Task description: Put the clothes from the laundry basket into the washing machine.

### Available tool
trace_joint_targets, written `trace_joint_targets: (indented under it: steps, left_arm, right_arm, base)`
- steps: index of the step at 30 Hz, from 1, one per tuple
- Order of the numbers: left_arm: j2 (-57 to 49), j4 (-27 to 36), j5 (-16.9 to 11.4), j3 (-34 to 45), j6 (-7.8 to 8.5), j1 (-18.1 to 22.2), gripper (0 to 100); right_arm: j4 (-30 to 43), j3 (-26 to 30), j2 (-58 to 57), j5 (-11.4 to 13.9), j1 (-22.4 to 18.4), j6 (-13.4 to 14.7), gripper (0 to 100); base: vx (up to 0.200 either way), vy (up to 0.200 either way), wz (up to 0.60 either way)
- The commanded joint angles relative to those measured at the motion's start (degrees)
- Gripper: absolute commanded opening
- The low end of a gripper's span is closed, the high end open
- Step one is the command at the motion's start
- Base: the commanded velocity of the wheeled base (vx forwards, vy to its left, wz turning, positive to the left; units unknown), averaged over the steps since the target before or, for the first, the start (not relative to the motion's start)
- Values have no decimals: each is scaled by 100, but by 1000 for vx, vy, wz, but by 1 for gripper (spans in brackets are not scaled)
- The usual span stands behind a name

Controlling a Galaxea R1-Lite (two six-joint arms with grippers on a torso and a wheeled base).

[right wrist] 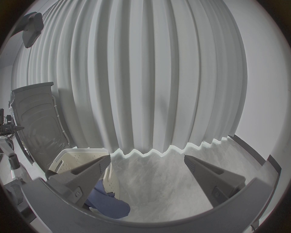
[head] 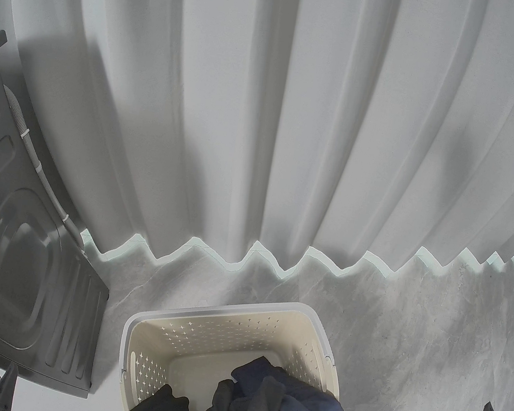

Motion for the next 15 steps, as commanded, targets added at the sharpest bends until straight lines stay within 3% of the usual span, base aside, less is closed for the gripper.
trace_joint_targets:
  steps: [1, 9, 15]
  left_arm:
    - [-104, -1, -4, 92, -8, 1, 100]
    - [-104, -1, -4, 92, 1, 1, 100]
    - [-104, -1, -4, 92, 1, 1, 100]
  right_arm:
    - [-1, 84, -84, -3, 2, -1, 100]
    - [-1, 92, -84, -3, 2, -1, 100]
    - [-1, 84, -84, -3, 2, -1, 100]
  base:
    - [0, 0, 0]
    - [0, 0, 0]
    - [200, 0, 0]
